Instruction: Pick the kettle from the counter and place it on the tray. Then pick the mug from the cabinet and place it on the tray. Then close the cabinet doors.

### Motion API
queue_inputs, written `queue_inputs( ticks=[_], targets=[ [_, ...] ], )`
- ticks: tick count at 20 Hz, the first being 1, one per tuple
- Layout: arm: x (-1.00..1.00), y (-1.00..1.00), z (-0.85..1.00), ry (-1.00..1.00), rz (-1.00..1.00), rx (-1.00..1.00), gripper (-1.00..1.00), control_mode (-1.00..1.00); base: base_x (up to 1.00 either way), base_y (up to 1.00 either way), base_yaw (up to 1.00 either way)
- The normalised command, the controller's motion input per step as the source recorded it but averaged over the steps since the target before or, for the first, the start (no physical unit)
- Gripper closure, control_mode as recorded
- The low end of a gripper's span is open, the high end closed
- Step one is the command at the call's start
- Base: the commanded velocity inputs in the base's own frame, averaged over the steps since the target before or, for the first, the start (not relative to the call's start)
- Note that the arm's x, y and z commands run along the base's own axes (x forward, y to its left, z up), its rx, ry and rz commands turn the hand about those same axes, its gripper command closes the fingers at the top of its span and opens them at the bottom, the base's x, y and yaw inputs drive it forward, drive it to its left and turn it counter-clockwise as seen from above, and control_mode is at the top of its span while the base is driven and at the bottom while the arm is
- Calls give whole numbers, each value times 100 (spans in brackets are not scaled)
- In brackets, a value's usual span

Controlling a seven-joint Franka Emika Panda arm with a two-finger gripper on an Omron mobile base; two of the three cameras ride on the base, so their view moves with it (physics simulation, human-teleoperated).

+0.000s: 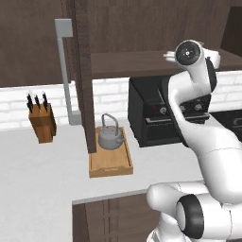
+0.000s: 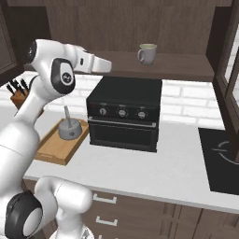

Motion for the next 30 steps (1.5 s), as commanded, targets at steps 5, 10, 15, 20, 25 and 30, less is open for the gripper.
queue_inputs(
  ticks=[5, 10, 15, 20, 25, 30],
  targets=[
    [52, -3, 12, 0, 0, 0, -100, -100, 0, 0, 0],
    [28, -11, 5, 0, 0, 0, -100, -100, 0, 0, 0],
    [5, -30, 0, 0, 0, 0, -100, -100, 0, 0, 0],
    [28, -39, 0, 0, 2, 0, -100, -100, 0, 0, 0],
    [32, -37, 0, 0, 3, 0, -100, -100, 0, 0, 0],
    [20, -33, 0, -2, 2, 0, -100, -100, 0, 0, 0]
  ],
)
